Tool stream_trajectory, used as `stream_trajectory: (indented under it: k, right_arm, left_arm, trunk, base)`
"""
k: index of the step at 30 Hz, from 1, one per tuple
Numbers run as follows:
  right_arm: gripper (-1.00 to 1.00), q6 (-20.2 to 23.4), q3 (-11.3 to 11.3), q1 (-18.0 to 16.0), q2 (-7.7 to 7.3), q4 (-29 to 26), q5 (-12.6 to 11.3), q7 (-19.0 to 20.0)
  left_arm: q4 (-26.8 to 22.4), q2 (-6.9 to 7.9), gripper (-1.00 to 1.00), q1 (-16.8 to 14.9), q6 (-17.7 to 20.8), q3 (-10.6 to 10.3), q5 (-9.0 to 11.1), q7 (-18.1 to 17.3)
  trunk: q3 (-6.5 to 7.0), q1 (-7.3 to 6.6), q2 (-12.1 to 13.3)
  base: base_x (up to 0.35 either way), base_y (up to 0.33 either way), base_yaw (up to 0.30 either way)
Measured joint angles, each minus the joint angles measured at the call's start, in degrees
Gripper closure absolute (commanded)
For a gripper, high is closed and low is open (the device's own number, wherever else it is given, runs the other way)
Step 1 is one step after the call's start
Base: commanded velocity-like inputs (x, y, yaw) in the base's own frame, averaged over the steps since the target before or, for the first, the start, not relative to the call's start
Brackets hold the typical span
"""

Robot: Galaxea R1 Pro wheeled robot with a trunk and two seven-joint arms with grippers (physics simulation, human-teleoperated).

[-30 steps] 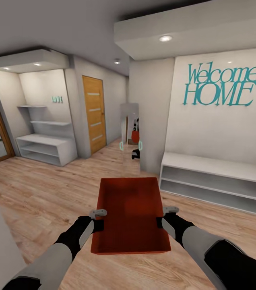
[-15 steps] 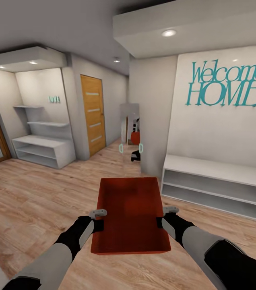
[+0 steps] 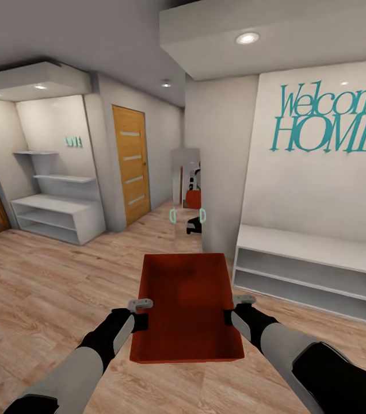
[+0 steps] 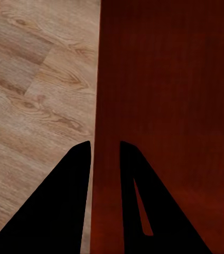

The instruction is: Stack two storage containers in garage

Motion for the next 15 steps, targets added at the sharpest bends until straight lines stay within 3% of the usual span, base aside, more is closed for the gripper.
stream_trajectory:
  k: [6, 15]
  right_arm:
    - [1.0, 0.02, -0.05, 0.0, 0.01, 0.02, 0.08, 0.02]
    - [1.0, 0.02, -0.02, 0.0, 0.02, 0.02, 0.04, 0.01]
  left_arm:
    - [0.02, 0.0, 1.0, 0.0, 0.01, 0.01, 0.02, 0.0]
    - [0.01, 0.02, 1.0, 0.01, 0.01, -0.04, 0.05, 0.0]
  trunk:
    - [0.0, 0.0, 0.0]
    - [0.0, 0.0, 0.0]
  base:
    - [0.322, 0.0, 0.037]
    - [0.322, 0.0, 0.259]
